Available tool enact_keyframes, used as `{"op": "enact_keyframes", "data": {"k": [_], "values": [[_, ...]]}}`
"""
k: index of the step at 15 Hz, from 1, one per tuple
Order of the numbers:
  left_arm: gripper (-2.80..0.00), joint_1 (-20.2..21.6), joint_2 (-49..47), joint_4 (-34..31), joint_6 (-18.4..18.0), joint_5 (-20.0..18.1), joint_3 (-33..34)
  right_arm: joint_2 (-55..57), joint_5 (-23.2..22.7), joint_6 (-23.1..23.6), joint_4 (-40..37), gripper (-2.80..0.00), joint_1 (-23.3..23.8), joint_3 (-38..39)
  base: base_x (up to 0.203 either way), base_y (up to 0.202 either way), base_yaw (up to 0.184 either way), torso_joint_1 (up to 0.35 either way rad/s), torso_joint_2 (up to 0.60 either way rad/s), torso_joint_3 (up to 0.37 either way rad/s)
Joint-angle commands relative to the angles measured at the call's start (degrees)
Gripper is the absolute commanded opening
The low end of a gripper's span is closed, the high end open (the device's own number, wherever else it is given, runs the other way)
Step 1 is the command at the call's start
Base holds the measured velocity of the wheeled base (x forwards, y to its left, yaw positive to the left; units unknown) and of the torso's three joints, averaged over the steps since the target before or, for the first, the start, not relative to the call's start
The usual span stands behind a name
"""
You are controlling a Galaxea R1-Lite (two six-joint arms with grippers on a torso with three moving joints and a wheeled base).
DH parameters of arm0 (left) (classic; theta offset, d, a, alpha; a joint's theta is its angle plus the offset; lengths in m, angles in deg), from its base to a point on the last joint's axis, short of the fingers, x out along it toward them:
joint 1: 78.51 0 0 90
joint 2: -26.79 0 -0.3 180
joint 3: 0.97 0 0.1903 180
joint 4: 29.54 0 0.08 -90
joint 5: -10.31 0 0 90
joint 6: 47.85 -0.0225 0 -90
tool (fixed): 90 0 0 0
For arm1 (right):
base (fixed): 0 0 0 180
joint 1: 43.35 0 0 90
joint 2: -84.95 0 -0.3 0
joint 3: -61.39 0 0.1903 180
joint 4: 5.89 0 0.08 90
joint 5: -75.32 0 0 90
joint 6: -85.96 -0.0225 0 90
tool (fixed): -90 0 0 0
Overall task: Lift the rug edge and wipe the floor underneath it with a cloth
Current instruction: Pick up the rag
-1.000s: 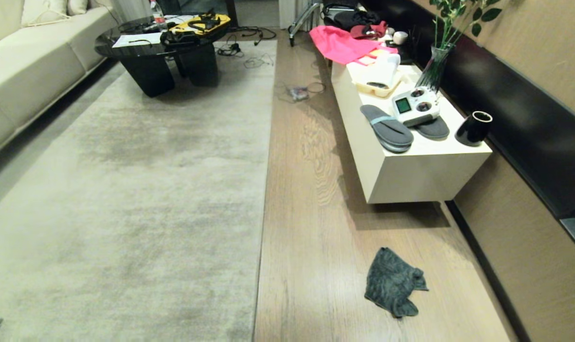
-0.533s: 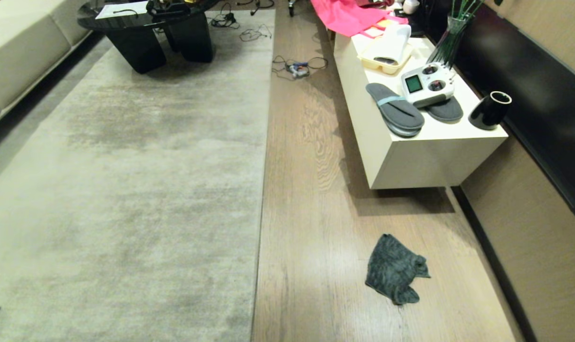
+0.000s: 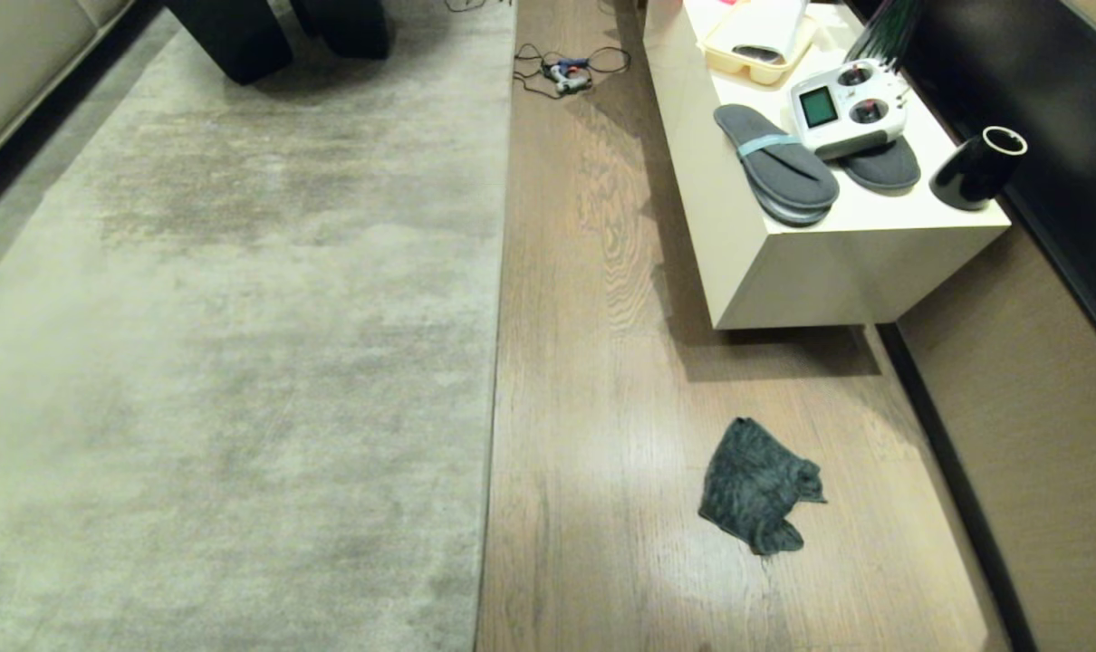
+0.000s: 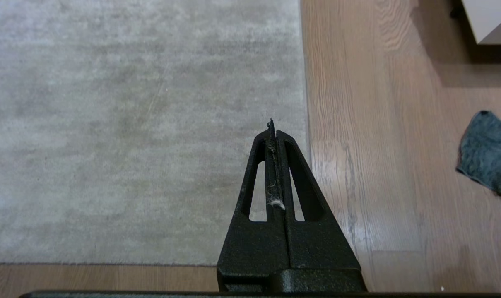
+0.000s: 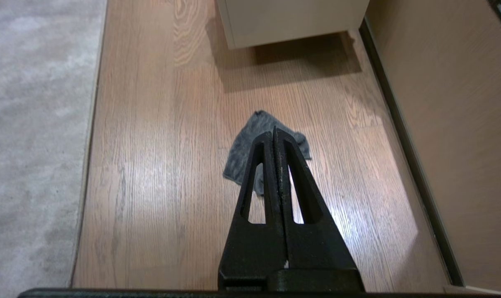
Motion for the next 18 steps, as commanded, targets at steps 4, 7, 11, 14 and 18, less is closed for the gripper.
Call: {"op": "enact_keyframes", "data": {"k": [4, 7, 11, 14, 18], "values": [[-2.8, -0.1, -0.1, 0.0, 0.0, 0.0, 0.0, 0.1, 0.0, 0.0, 0.0, -2.8, -0.1, 0.0, 0.0, 0.0, 0.0, 0.001, 0.0, -0.193], [-2.8, -0.1, -0.1, 0.0, 0.0, 0.0, 0.0, 0.1, 0.0, 0.0, 0.0, -2.8, -0.1, 0.0, 0.0, 0.0, 0.0, 0.003, 0.0, -0.199], [-2.8, 0.0, -0.1, 0.0, 0.0, 0.0, 0.0, 0.1, 0.0, 0.0, 0.0, -2.8, 0.0, 0.0, 0.0, 0.0, 0.0, 0.002, 0.01, -0.195], [-2.8, 0.0, -0.1, 0.0, 0.0, 0.1, 0.0, 0.1, 0.0, 0.0, 0.0, -2.8, -0.1, 0.0, 0.0, 0.0, 0.0, 0.0, 0.0, -0.197], [-2.8, 0.0, -0.1, 0.0, 0.0, 0.1, 0.0, 0.1, 0.0, 0.0, 0.0, -2.8, 0.0, 0.0, 0.0, 0.0, 0.0, 0.001, 0.0, -0.201]]}}
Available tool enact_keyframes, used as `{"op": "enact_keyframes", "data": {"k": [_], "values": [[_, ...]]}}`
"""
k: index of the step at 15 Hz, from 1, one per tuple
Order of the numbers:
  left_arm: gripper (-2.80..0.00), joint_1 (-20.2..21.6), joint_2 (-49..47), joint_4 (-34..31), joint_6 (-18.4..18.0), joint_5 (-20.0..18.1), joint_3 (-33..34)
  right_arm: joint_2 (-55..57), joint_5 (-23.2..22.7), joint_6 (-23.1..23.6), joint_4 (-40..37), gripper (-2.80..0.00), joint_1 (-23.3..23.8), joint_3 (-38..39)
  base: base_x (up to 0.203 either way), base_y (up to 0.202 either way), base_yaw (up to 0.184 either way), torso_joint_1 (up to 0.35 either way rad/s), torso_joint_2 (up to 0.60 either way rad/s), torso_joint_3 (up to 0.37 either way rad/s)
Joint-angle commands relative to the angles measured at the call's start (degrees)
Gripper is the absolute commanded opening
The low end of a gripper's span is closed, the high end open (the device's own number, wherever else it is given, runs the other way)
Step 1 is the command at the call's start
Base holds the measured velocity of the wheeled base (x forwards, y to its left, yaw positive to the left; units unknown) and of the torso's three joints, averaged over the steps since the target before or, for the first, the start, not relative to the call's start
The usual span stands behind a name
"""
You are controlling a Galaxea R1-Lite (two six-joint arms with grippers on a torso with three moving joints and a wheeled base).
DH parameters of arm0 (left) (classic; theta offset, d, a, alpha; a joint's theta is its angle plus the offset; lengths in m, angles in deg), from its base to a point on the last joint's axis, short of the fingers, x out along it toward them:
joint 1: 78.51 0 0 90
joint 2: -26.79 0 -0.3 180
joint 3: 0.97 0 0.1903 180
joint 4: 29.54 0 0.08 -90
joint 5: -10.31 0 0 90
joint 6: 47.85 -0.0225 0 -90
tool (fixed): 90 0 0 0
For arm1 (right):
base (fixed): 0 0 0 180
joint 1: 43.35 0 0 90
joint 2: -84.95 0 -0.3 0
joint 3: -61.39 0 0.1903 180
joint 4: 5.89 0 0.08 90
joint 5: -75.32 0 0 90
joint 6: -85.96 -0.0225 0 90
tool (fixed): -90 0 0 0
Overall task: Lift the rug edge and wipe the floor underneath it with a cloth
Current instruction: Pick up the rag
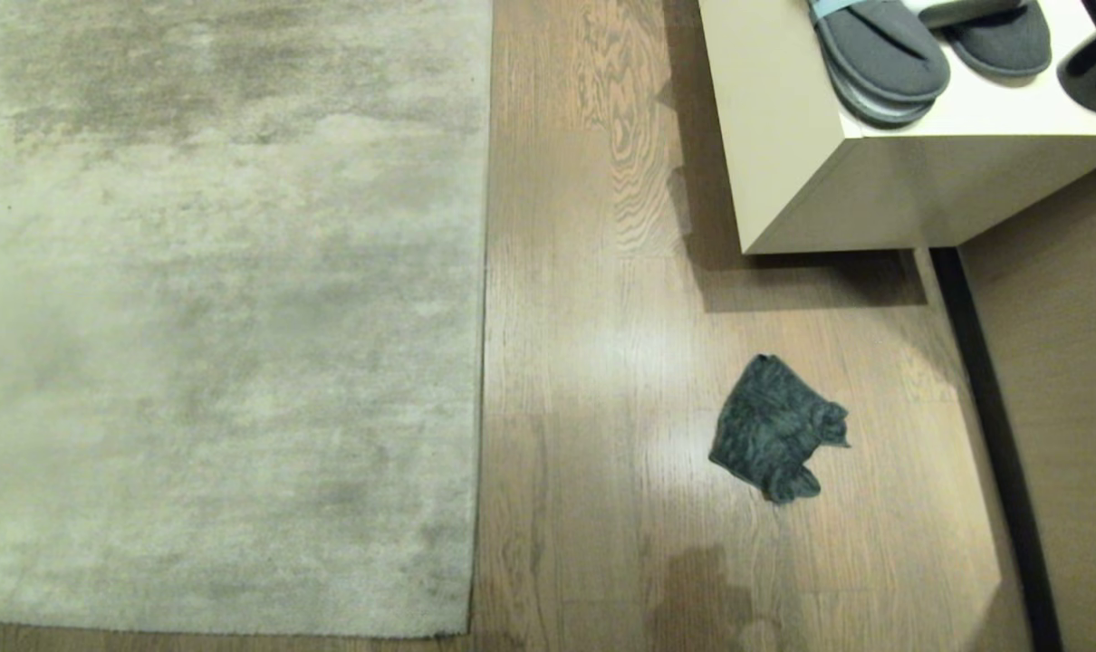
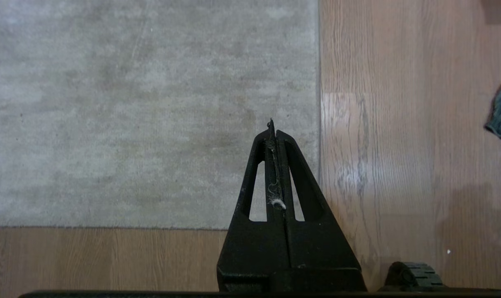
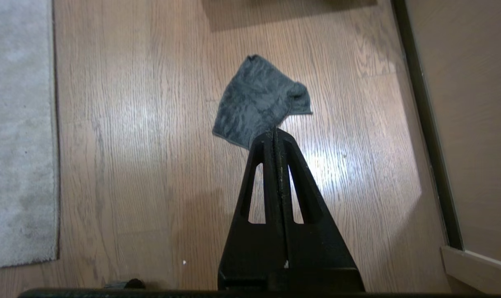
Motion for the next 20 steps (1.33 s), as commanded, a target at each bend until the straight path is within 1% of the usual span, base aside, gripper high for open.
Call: {"op": "enact_keyframes", "data": {"k": [1, 20], "values": [[-2.8, 0.0, -0.1, 0.0, 0.0, 0.0, 0.0, 0.1, 0.0, -0.1, 0.0, -2.8, 0.0, 0.0, 0.0, 0.0, 0.0, -0.006, 0.0, -0.205], [-2.8, 0.0, -0.1, 0.0, 0.3, 0.0, 0.0, 0.1, 0.0, -0.1, 0.0, -2.8, -0.1, 0.0, 0.0, 0.0, 0.0, 0.002, 0.0, -0.196]]}}
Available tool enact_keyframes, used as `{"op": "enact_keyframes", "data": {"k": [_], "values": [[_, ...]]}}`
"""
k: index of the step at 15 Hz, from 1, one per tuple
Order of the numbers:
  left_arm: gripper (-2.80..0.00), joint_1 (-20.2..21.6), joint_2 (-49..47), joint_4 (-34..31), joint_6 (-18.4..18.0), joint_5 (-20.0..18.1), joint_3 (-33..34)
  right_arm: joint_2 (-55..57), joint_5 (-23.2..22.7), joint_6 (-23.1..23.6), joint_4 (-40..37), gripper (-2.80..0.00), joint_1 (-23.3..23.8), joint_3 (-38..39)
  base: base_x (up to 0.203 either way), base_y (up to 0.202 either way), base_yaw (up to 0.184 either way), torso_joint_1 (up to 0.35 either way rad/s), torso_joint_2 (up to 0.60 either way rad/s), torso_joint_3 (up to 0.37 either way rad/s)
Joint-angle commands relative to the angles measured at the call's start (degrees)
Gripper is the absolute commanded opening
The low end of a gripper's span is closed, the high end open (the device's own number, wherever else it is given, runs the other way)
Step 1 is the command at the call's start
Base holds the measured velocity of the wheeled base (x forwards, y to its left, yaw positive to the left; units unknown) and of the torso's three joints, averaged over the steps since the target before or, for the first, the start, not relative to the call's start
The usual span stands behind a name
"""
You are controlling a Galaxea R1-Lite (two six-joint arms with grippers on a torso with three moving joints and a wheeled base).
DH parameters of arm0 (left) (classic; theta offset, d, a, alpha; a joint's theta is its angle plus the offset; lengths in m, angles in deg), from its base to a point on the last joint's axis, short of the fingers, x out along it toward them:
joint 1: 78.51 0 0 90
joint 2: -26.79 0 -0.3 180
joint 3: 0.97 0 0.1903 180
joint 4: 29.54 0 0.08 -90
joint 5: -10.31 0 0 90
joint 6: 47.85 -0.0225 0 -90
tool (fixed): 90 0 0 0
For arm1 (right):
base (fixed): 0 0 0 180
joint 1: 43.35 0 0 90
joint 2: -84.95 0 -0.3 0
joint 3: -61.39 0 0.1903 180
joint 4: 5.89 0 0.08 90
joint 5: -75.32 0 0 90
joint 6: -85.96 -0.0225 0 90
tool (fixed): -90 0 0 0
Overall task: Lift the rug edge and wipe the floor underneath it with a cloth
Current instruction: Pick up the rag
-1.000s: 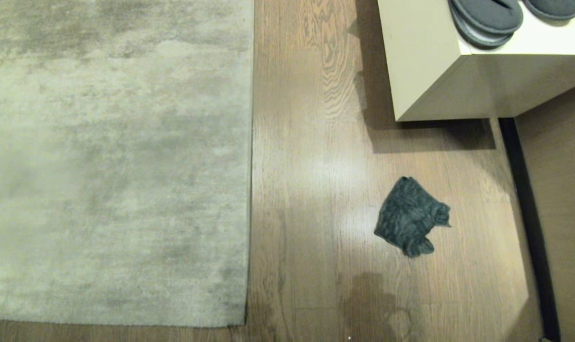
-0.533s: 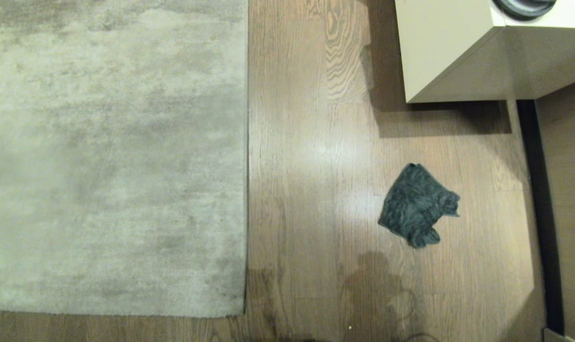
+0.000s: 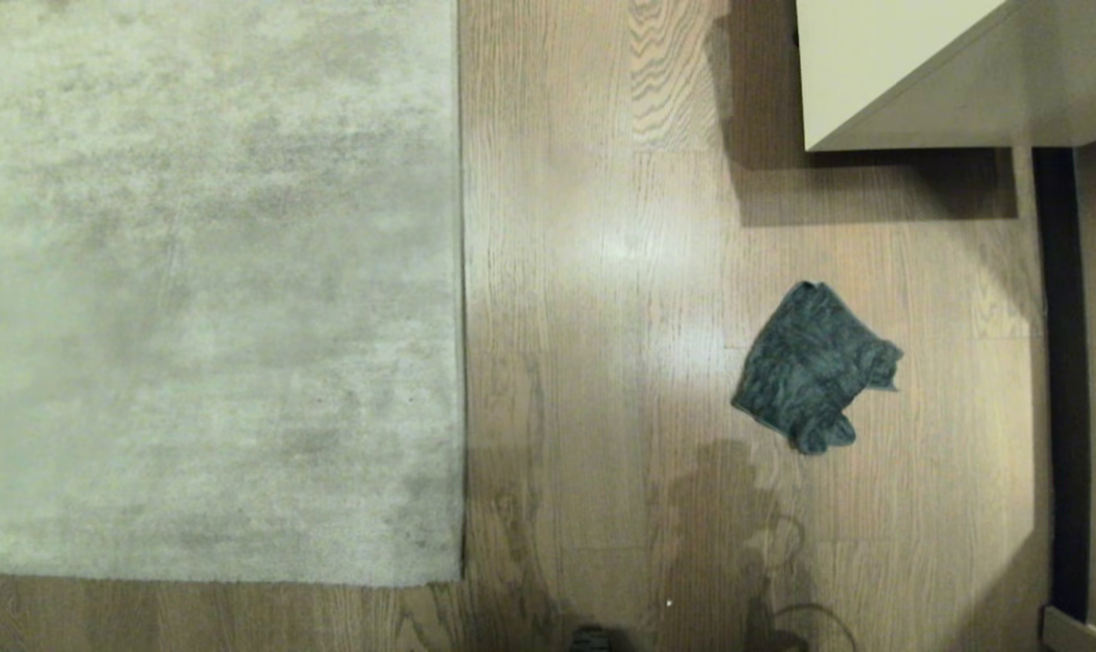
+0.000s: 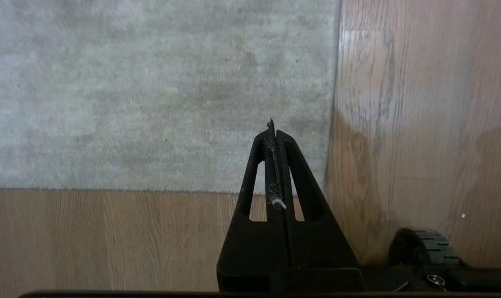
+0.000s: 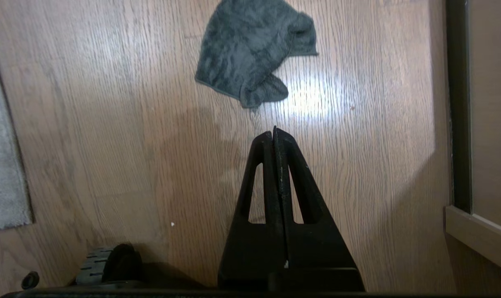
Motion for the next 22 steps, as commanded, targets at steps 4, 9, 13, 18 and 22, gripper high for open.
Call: {"op": "enact_keyframes", "data": {"k": [4, 9, 13, 18, 22], "values": [[-2.8, 0.0, -0.1, 0.0, 0.0, 0.0, 0.0, 0.1, 0.0, 0.0, 0.0, -2.8, 0.0, 0.0, 0.0, 0.0, 0.0, 0.002, 0.0, -0.199], [-2.8, 0.0, -0.1, 0.0, 0.0, 0.0, 0.0, 0.0, 0.0, 0.0, 0.0, -2.8, -0.1, 0.0, 0.0, 0.0, 0.0, 0.002, 0.0, -0.195], [-2.8, 0.0, -0.1, 0.0, 0.0, 0.0, 0.0, 0.1, 0.0, 0.0, 0.0, -2.8, 0.0, 0.0, 0.0, 0.0, 0.0, 0.003, 0.0, -0.146], [-2.8, 0.0, -0.1, 0.0, 0.0, 0.0, 0.0, 0.1, 0.0, 0.0, 0.0, -2.8, -0.1, 0.0, 0.0, 0.0, 0.0, 0.0, 0.0, -0.007], [-2.8, -0.1, -0.1, 0.0, 0.0, 0.0, 0.0, 0.1, 0.0, 0.0, 0.0, -2.8, -0.1, 0.0, 0.0, 0.0, 0.0, 0.0, 0.0, 0.0]]}}
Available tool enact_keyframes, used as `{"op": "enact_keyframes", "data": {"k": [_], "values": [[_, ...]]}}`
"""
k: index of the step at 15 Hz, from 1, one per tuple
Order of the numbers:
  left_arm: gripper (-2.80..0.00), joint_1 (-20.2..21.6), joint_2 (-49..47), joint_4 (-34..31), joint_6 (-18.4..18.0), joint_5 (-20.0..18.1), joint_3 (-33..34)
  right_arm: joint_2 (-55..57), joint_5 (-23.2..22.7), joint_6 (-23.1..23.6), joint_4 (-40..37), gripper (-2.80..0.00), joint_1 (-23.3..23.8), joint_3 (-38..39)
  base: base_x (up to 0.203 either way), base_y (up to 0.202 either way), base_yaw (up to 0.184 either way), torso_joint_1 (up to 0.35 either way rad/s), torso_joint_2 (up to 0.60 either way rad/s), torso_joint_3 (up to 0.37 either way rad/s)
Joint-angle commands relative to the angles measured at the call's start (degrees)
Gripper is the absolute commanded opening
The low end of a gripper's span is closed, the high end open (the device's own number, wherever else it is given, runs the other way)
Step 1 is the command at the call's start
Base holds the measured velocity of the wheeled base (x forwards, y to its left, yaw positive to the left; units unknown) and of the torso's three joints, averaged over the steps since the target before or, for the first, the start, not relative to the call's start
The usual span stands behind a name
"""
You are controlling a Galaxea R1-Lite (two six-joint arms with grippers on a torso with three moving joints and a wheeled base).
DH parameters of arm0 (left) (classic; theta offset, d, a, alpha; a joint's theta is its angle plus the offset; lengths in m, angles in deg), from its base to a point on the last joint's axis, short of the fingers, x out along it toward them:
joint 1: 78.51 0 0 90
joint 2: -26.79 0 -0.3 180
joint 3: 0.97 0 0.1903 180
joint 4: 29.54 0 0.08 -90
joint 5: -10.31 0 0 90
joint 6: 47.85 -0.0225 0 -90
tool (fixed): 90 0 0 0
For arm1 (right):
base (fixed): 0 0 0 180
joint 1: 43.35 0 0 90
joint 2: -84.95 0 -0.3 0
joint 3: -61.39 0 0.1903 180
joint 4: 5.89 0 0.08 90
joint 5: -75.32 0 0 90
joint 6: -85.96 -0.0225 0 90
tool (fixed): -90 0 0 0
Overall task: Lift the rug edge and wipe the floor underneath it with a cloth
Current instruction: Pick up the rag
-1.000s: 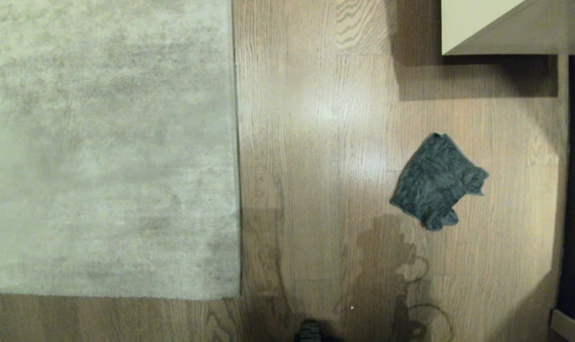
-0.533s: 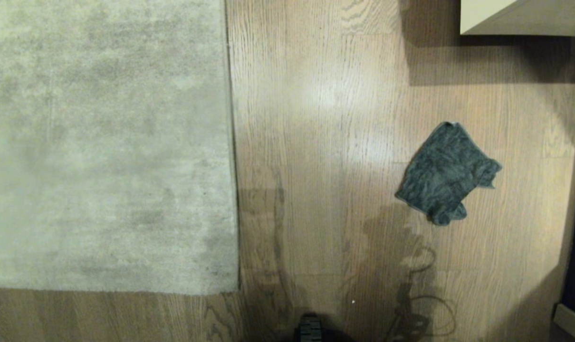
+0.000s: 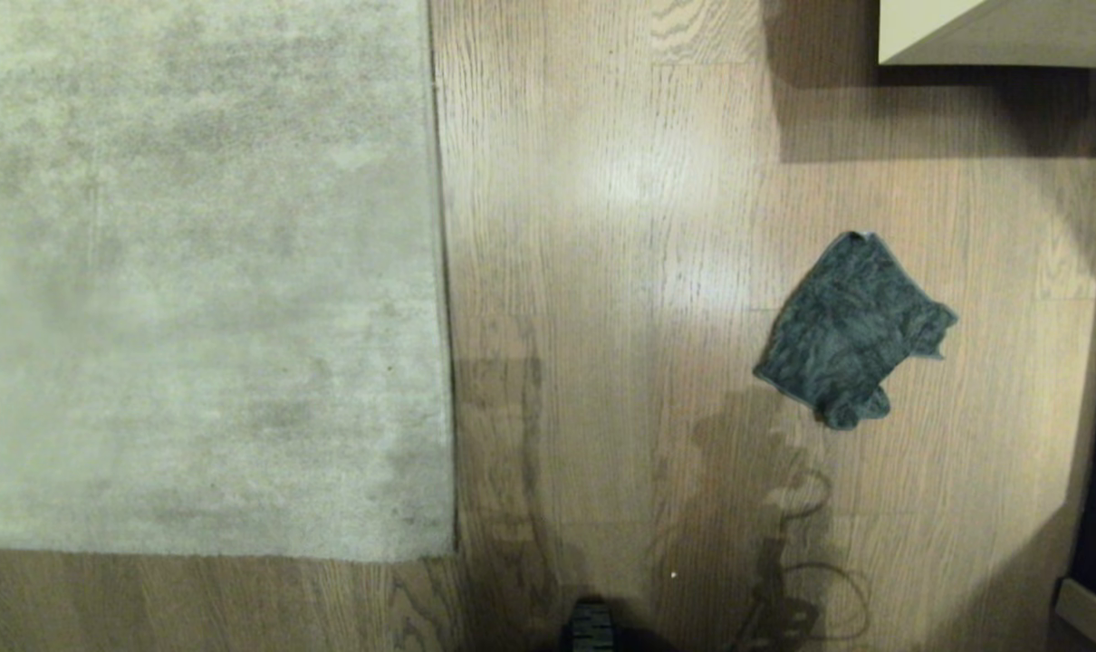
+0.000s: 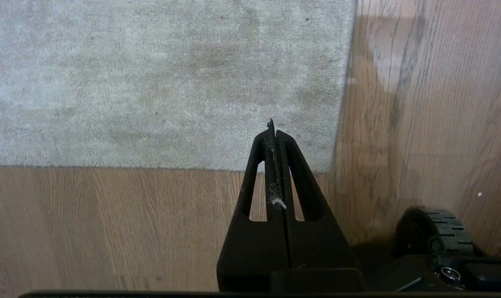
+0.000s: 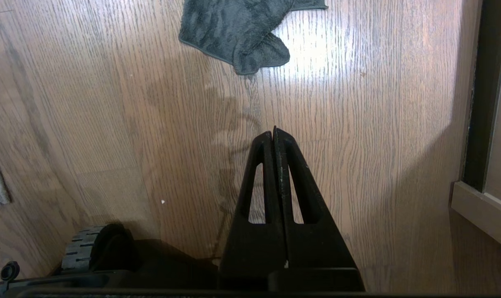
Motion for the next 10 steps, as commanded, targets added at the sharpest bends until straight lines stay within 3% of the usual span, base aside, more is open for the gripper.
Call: {"op": "enact_keyframes", "data": {"k": [1, 10], "values": [[-2.8, 0.0, -0.1, 0.0, 0.1, 0.0, 0.0, 0.1, 0.0, 0.0, 0.0, -2.8, 0.0, 0.0, 0.0, 0.0, 0.0, 0.0, 0.0, 0.0], [-2.8, 0.0, -0.1, 0.1, 0.1, 0.0, 0.0, 0.1, 0.0, 0.0, 0.0, -2.8, 0.0, 0.0, 0.0, 0.0, 0.0, 0.001, 0.0, -0.062]]}}
